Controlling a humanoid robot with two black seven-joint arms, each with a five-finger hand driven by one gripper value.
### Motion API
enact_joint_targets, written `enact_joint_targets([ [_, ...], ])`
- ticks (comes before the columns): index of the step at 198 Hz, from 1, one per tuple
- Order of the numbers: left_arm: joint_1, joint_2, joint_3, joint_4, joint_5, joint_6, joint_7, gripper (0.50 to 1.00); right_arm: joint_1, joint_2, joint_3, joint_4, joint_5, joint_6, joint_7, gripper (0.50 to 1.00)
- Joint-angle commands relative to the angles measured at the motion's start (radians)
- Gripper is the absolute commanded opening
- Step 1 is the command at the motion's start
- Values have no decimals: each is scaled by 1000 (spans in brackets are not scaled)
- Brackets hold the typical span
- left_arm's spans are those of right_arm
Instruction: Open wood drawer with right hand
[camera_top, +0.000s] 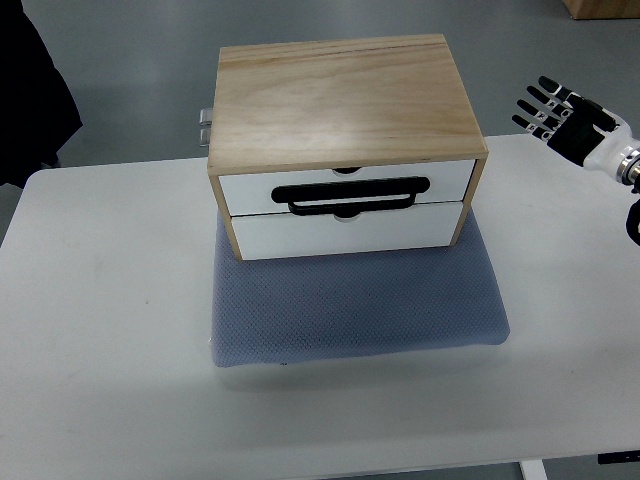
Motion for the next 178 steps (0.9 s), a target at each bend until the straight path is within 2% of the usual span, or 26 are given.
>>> enact_joint_targets([
  [1,1,0,6,0,2,1,0,1000,1,3,0,0,0,-2,0,954],
  [178,-3,0,0,-1,-3,0,-1,1000,20,-5,-9,0,-20,10,5,954],
])
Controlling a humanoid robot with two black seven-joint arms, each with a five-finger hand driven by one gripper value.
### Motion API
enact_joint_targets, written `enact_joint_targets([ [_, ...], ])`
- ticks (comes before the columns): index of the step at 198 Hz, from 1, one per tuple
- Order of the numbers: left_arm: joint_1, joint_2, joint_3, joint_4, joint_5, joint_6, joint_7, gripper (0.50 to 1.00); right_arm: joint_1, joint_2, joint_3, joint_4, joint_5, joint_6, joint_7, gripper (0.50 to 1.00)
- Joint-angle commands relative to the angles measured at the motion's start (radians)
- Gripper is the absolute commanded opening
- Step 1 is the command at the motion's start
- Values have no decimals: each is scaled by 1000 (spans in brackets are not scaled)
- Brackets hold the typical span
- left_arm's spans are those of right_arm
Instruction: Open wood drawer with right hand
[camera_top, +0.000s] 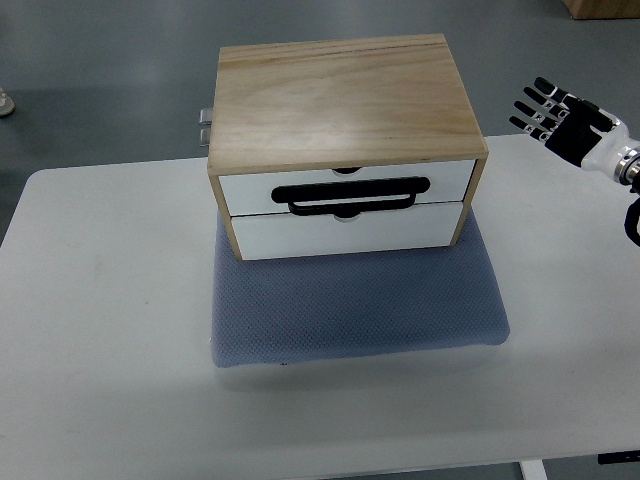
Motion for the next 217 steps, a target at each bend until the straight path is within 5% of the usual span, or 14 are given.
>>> enact_joint_targets([
  [1,0,0,1,0,0,0,0,1000,7,-4,-3,0,0,3,0,954],
  [174,0,0,1,0,0,0,0,1000,-3,-30,-16,2,-80,3,5,952],
  [217,0,0,1,0,0,0,0,1000,-1,-110,-16,57,-234,13,121,950],
])
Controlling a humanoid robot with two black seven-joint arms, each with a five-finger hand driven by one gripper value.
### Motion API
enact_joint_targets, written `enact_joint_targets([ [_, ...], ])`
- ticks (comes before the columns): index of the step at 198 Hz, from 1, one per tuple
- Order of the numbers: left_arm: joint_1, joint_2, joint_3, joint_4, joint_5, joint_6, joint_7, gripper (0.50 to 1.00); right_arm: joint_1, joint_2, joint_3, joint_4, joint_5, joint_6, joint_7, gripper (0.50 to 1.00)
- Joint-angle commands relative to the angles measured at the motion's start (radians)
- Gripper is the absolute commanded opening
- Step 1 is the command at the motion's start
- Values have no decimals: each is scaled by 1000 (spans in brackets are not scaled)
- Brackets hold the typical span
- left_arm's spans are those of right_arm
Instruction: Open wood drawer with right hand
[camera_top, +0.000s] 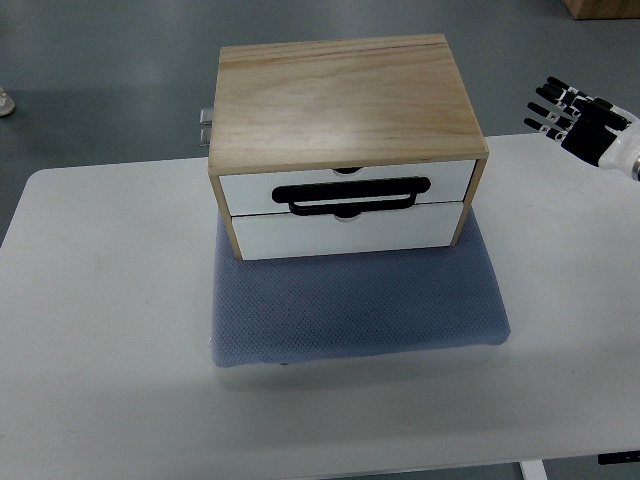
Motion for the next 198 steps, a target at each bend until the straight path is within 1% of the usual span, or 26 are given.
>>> enact_joint_targets([
  [1,0,0,0,0,0,0,0,1000,3,-44,-1,46,-94,9,76,950],
  [2,0,0,0,0,0,0,0,1000,4,-51,-1,55,-106,7,88,950],
  [7,0,0,0,0,0,0,0,1000,4,-71,-2,72,-134,6,108,950],
  [8,0,0,0,0,0,0,0,1000,4,-83,-2,83,-149,3,121,948],
  [10,0,0,0,0,0,0,0,1000,4,-83,-2,83,-149,3,121,948],
  [17,0,0,0,0,0,0,0,1000,7,-125,-10,124,-203,-2,167,948],
  [21,0,0,0,0,0,0,0,1000,9,-143,-19,144,-227,-3,187,948],
  [23,0,0,0,0,0,0,0,1000,9,-143,-19,145,-227,-3,187,948],
  [34,0,0,0,0,0,0,0,1000,15,-195,-53,192,-288,-5,245,948],
  [53,0,0,0,0,0,0,0,1000,33,-266,-146,250,-347,-11,300,948],
  [70,0,0,0,0,0,0,0,1000,96,-323,-268,310,-378,-17,357,948],
  [81,0,0,0,0,0,0,0,1000,148,-382,-363,361,-393,-13,403,948],
  [98,0,0,0,0,0,0,0,1000,211,-447,-446,434,-405,-3,451,948],
  [113,0,0,0,0,0,0,0,1000,272,-504,-518,503,-416,32,492,948],
  [119,0,0,0,0,0,0,0,1000,302,-524,-547,530,-428,59,507,948],
  [125,0,0,0,0,0,0,0,1000,344,-545,-580,562,-447,105,527,948],
  [131,0,0,0,0,0,0,0,1000,377,-556,-599,586,-460,133,540,950],
  [143,0,0,0,0,0,0,0,1000,417,-573,-614,632,-482,133,555,950],
  [157,0,0,0,0,0,0,0,1000,432,-576,-608,671,-506,133,555,950],
  [198,0,0,0,0,0,0,0,1000,518,-513,-599,784,-568,133,541,950],
])
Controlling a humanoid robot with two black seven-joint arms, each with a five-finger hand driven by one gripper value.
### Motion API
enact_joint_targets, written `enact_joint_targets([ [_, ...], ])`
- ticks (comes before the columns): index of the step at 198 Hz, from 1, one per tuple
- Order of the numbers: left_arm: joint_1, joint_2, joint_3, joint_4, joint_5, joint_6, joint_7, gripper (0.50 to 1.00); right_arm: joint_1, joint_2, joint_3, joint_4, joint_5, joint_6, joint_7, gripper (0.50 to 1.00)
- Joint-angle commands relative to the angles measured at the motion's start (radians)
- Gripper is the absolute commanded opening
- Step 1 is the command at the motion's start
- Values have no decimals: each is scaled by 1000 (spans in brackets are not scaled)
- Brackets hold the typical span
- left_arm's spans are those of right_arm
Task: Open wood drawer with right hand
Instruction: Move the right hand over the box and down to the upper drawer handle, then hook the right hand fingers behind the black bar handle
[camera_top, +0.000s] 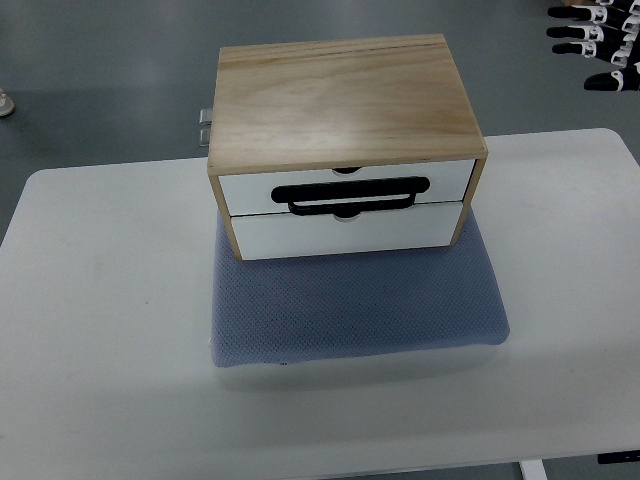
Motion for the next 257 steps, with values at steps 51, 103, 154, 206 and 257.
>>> enact_joint_targets([
  [51,0,0,0,0,0,0,0,1000,86,181,56,114,-78,0,-102,952],
  [103,0,0,0,0,0,0,0,1000,80,326,73,114,-188,0,-161,952],
  [154,0,0,0,0,0,0,0,1000,36,383,71,114,-260,0,-161,952],
  [206,0,0,0,0,0,0,0,1000,-4,392,65,100,-339,0,-161,952],
  [257,0,0,0,0,0,0,0,1000,-24,399,62,74,-385,0,-161,952],
])
